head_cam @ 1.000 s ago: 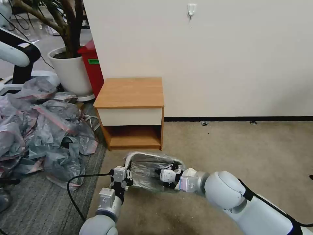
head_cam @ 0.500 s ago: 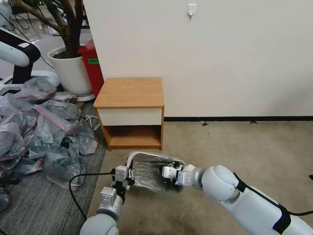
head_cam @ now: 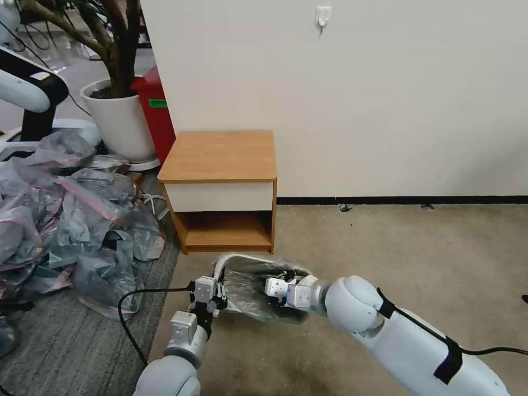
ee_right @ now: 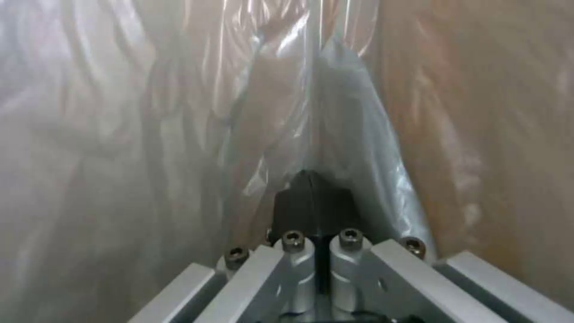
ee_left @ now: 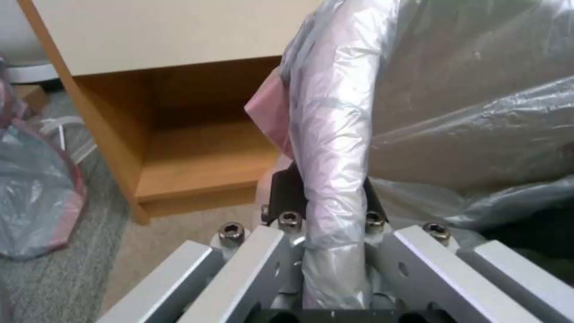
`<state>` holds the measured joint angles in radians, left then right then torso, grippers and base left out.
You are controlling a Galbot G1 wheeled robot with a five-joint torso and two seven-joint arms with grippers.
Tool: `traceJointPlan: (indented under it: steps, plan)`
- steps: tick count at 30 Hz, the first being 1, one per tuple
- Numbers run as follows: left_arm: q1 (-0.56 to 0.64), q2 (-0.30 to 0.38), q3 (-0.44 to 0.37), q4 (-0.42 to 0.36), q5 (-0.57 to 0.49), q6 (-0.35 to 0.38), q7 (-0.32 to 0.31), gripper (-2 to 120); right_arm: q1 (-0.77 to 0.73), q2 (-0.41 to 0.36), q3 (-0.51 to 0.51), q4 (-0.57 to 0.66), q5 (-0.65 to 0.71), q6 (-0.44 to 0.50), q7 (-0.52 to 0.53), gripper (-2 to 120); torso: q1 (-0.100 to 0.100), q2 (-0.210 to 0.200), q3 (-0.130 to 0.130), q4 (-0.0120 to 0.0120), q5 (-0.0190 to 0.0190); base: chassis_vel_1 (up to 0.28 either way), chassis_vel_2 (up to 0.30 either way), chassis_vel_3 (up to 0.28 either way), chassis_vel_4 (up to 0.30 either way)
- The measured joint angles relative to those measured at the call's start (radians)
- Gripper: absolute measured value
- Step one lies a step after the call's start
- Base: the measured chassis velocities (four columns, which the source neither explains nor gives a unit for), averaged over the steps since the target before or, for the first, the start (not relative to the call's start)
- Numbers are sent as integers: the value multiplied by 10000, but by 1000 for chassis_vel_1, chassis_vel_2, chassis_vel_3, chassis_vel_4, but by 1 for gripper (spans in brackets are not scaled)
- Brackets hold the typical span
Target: Pick up the garbage bag from the table and place it over the trash can.
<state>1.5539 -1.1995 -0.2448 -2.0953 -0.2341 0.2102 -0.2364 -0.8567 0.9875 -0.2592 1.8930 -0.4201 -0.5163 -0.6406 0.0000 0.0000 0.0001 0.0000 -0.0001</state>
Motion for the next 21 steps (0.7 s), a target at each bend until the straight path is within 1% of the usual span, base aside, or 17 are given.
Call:
traceJointPlan:
  steps: [5, 13, 21]
  plan:
    - [-135, -78, 165, 155, -11, 13, -58, 3, 197, 378, -149, -337, -310, -137, 1, 0, 0, 0, 0, 0, 1, 0, 0, 0, 0]
    - [-259, -152, 325, 301, -12, 17, -220, 3, 286, 601, -303, -528, -476, -357, 14, 0, 0, 0, 0, 1, 0, 0, 0, 0, 0]
    - [-291, -221, 454, 301, -16, 27, -247, 3, 381, 817, -374, -833, -626, -413, 25, 0, 0, 0, 0, 1, 1, 0, 0, 0, 0]
